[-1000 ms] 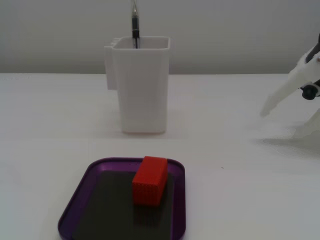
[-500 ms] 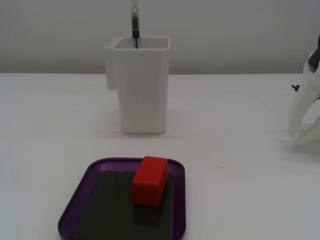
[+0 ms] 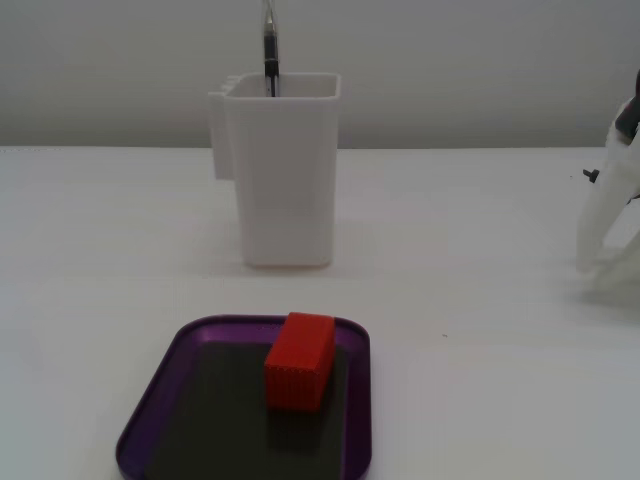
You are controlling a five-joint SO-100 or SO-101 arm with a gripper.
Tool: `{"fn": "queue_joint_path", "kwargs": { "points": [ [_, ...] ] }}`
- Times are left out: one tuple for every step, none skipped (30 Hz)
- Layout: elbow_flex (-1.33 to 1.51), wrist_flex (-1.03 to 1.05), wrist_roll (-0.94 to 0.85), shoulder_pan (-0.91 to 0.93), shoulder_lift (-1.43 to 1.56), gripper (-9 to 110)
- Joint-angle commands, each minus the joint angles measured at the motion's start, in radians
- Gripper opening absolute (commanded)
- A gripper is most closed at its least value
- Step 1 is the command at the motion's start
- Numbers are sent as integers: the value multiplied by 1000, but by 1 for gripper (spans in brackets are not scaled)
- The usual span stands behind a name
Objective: Pick up the red cube and place it in the box.
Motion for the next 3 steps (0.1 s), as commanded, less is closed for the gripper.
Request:
{"fn": "queue_joint_path", "kwargs": {
  "points": [
    [8, -2, -3, -6, 92, 0],
    [8, -2, -3, -6, 92, 0],
    [8, -2, -3, -6, 92, 0]
  ]
}}
